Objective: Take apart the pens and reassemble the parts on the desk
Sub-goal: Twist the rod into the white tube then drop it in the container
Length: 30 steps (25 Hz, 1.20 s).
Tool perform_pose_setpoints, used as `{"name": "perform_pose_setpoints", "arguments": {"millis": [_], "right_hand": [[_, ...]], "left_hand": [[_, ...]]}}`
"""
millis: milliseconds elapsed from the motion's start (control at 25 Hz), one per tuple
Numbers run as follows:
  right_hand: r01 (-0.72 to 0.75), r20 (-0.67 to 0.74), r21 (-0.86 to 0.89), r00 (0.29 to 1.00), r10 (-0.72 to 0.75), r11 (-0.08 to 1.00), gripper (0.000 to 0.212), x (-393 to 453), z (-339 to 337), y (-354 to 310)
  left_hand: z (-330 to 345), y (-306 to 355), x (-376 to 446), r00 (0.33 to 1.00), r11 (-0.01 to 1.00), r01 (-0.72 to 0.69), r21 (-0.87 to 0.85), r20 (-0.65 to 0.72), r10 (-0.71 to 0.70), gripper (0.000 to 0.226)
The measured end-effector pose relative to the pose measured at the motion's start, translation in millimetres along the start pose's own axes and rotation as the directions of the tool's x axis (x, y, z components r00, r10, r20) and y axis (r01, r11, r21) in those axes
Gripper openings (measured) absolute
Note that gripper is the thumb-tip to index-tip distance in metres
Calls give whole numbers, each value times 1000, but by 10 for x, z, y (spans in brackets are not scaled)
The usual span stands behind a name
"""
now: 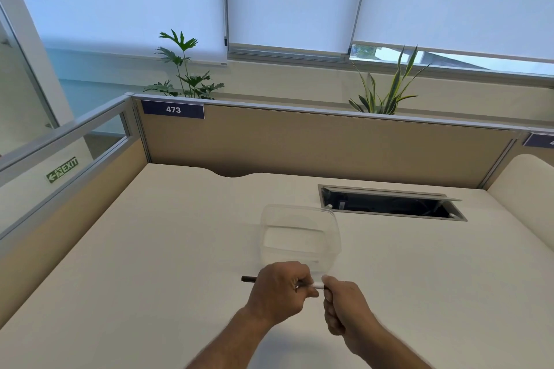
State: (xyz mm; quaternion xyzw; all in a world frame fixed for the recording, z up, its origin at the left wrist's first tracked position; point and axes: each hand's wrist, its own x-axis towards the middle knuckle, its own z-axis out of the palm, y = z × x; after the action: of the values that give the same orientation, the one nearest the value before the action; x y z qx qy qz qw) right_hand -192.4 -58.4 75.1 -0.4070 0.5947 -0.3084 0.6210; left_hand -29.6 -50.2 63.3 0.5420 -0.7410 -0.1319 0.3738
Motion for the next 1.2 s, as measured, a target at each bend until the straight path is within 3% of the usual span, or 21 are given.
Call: {"name": "perform_pose_setpoints", "arguments": {"millis": [120,200,280,400,520,640,800,920,1000,1120,1200], "right_hand": [[62,-25,-9,998,-62,998,56,-4,-27,-16],[121,-47,83,992,-117,989,58,3,-53,5],[218,-22,149,976,-217,965,46,-3,-80,28],[351,73,112,930,-360,929,29,-48,-63,40],[430,58,80,899,-435,899,28,-21,-8,54],[517,17,22,856,-517,856,10,18,3,38],[573,-46,-7,819,-572,820,13,96,-60,-41],[599,-56,48,801,-596,799,14,95,-68,-148],[583,-67,74,813,-579,809,26,104,-73,-201],[484,-76,136,875,-478,864,61,111,-83,-257],[448,-81,150,894,-441,881,62,101,-71,-283]], "left_hand": [[10,45,1,1000,998,23,-53,-11,-24,24],[28,59,-7,999,994,44,-103,-3,-45,24],[44,73,-24,997,984,73,-162,4,-74,22],[80,68,-57,996,975,87,-206,4,-88,23],[128,73,-58,994,967,104,-231,-6,-108,20],[162,36,-85,988,961,149,-235,-12,-156,34],[205,-228,-282,972,966,233,108,6,-235,62],[271,-452,-507,947,892,264,367,79,-312,87],[311,-554,-646,954,816,226,533,48,-296,95],[304,-575,-757,929,772,247,585,84,-361,101],[342,-627,-796,939,769,235,594,64,-337,105]]}}
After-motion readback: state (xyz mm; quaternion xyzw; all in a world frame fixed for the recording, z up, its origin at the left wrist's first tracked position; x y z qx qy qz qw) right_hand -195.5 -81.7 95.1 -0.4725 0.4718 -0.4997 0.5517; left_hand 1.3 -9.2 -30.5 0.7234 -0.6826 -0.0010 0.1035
